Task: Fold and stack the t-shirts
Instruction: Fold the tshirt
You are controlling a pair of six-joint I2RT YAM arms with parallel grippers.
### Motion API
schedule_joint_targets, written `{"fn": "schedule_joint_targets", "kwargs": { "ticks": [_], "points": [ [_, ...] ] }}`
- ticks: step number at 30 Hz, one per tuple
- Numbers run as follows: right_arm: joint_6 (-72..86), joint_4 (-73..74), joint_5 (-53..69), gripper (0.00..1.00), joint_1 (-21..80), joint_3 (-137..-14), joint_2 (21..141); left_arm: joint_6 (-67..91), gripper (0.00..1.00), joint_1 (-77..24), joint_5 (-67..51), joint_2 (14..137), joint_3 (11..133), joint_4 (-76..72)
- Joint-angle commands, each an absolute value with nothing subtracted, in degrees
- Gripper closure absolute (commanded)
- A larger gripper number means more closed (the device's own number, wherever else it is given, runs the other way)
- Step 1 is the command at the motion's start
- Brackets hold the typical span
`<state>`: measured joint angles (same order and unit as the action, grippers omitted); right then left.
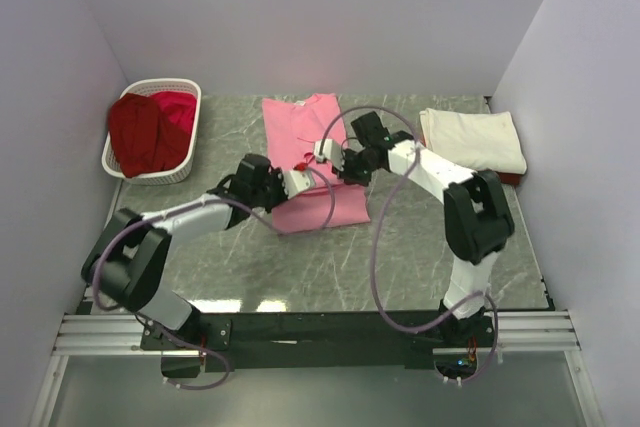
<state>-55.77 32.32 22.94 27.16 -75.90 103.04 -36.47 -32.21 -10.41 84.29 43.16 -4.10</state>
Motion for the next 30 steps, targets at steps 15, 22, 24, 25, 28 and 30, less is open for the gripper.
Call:
{"fn": "schedule_joint_targets", "kwargs": {
  "ticks": [15, 22, 24, 25, 28, 30],
  "points": [
    [-47.29, 34.28, 17.76, 1.0, 23.47, -103.62, 124.18, -37.26, 0.99, -21.18, -18.11, 105.02, 64.42, -4.84],
    [-37.47, 25.07, 8.83, 0.52, 23.47, -107.23, 126.92, -25.63, 0.49, -20.66, -8.55, 107.05, 66.88, -12.79],
    [-29.32, 18.41, 2.14, 0.33, 23.38, -107.05, 126.56, -20.86, 0.07, -19.43, -5.03, 105.83, 67.06, -15.28],
    [-28.14, 18.2, 0.11, 0.3, 23.12, -108.01, 126.21, -16.39, 0.01, -18.99, -0.92, 105.21, 67.32, -15.99],
    [-24.7, 16.97, 0.61, 0.27, 21.36, -106.88, 122.79, -14.68, 0.01, -17.49, -0.18, 99.16, 65.75, -16.87],
    [-24.69, 17.92, 5.33, 0.27, 20.05, -105.3, 120.42, -16.16, 0.0, -17.49, -1.13, 92.31, 62.85, -16.27]
  ]
}}
